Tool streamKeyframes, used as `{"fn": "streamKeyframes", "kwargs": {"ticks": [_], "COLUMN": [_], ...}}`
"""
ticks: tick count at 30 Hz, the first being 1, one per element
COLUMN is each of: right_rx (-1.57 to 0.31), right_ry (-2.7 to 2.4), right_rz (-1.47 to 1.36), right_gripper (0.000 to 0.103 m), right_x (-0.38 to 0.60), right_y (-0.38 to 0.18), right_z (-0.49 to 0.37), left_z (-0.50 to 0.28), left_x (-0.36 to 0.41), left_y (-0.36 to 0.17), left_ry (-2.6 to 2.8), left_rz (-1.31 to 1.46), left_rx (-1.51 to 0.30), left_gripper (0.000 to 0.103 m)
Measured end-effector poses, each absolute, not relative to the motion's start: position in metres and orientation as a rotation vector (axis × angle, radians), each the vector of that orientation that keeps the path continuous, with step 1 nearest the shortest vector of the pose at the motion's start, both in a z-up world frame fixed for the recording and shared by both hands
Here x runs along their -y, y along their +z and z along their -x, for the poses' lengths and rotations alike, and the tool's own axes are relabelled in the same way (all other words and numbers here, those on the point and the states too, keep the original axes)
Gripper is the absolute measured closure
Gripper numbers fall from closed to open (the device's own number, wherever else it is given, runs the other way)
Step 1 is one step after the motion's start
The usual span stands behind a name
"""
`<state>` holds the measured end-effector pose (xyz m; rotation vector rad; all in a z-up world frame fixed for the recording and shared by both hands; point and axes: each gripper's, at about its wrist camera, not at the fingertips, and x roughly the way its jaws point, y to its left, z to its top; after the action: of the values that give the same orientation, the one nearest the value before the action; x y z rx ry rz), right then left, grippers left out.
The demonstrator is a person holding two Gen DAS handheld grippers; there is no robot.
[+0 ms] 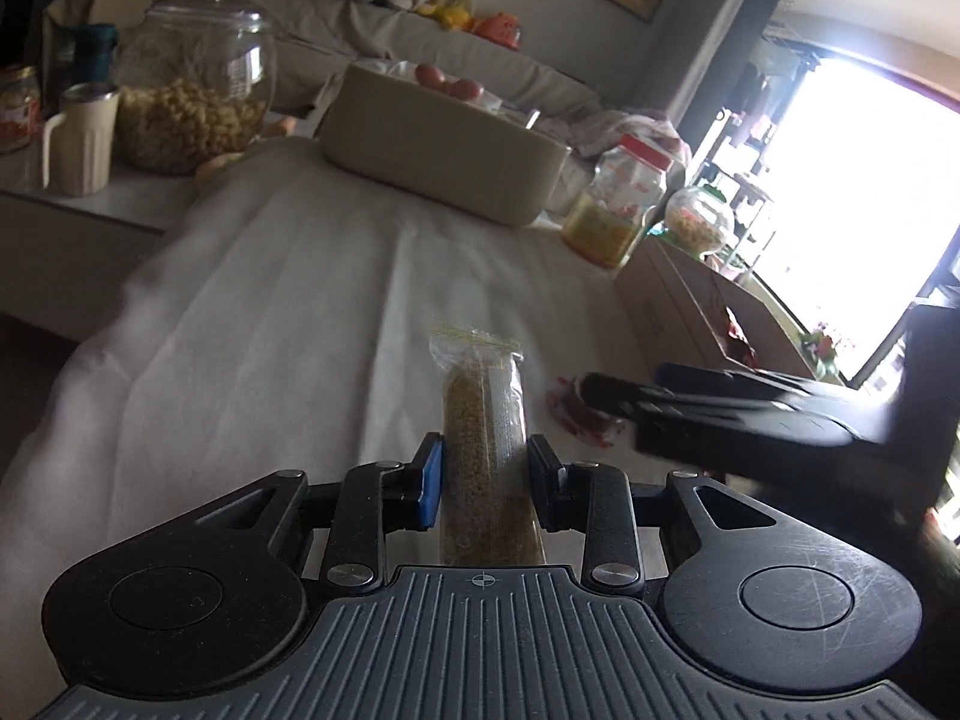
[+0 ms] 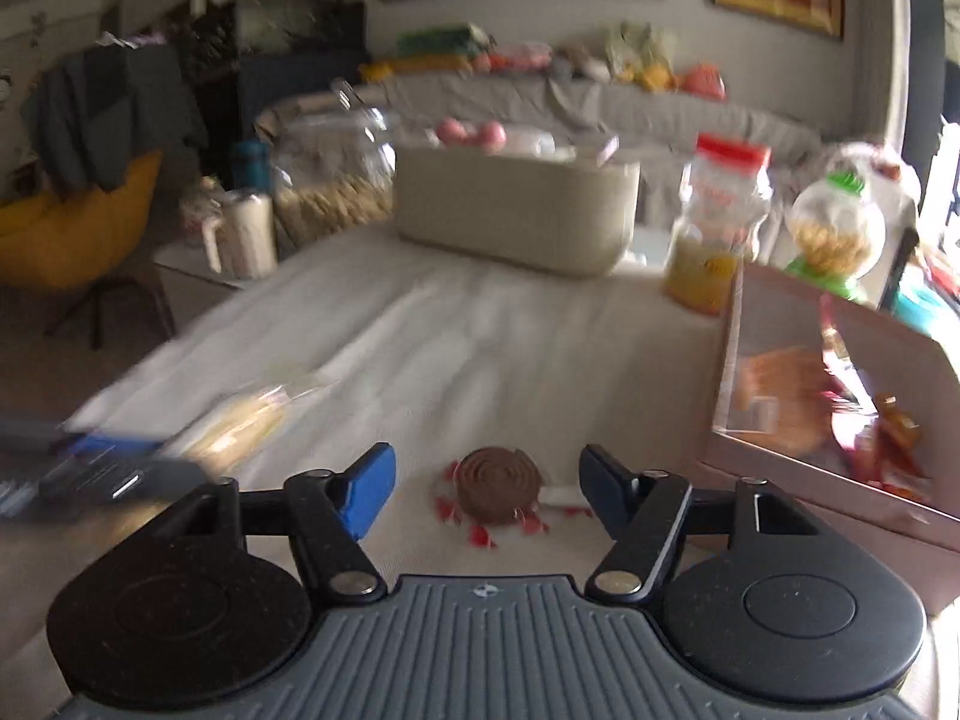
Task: Organize snacks
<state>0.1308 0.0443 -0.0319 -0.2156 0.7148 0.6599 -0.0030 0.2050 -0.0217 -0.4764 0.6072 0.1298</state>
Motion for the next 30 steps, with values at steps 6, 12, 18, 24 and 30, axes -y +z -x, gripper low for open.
{"fn": "streamKeyframes", "kwargs": {"ticks": [6,12,18,24,30], "right_rx": [-0.782,-0.755,-0.787,-0.803,-0.819], "right_ry": [0.71,0.868,0.969,0.921,0.843], "right_rz": [0.276,0.276,0.365,0.357,0.221], "right_gripper": [0.06,0.06,0.059,0.056,0.046], "right_x": [-0.052,-0.005,0.045,0.072,0.074], "right_y": [-0.037,-0.012,-0.011,-0.023,-0.029], "right_z": [-0.123,-0.071,-0.03,-0.003,-0.011], "left_z": [0.009,0.012,0.004,-0.001,-0.003], "left_x": [-0.204,-0.187,-0.157,-0.135,-0.128], "left_y": [-0.027,-0.02,-0.013,-0.016,-0.021], "left_ry": [0.11,0.082,0.025,-0.021,-0.032], "left_rz": [0.492,0.453,0.393,0.358,0.345], "left_rx": [-0.61,-0.616,-0.632,-0.665,-0.692], "left_gripper": [0.069,0.069,0.069,0.069,0.069]}}
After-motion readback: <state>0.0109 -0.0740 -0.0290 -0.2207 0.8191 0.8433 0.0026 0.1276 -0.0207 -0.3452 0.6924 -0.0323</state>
